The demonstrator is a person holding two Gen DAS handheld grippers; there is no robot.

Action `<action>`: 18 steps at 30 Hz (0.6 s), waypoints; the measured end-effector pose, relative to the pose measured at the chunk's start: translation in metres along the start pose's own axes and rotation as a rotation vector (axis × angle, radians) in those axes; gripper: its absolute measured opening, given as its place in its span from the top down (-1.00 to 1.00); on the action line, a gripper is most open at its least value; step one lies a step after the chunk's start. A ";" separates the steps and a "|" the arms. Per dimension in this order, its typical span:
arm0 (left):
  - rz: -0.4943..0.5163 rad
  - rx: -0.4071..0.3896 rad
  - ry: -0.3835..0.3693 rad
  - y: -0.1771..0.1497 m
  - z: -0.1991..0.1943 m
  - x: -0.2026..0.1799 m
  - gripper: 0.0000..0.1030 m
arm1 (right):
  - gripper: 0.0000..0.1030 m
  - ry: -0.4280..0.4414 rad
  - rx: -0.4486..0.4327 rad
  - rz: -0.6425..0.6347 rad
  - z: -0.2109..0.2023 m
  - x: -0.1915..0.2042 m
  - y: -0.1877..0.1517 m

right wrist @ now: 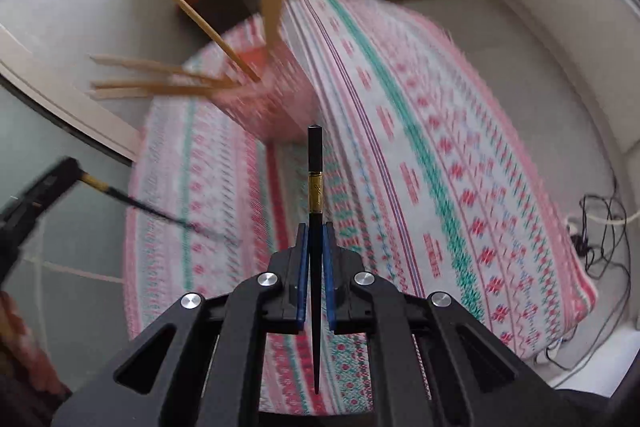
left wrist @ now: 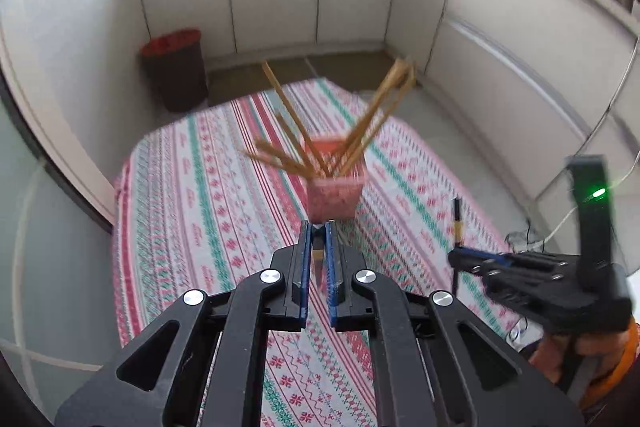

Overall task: Organize utensils
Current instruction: 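Lower both black chopsticks into the pink basket and open both tools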

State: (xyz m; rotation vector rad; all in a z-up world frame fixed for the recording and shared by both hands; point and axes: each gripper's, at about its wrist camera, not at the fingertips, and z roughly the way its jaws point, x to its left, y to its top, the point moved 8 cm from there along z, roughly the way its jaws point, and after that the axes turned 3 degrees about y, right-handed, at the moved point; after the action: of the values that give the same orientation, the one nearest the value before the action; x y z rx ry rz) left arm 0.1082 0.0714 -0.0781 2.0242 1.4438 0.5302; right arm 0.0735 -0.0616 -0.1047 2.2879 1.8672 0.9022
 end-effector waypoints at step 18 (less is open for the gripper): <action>-0.120 -0.266 -0.063 0.108 -0.048 -0.004 0.88 | 0.86 0.131 -0.473 -0.073 -0.116 0.076 0.154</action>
State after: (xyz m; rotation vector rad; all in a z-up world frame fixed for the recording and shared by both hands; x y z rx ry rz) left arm 0.1533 0.0531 0.0301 1.7210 1.3685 0.5691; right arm 0.1624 -0.0699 0.0821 1.9059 1.5509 1.3398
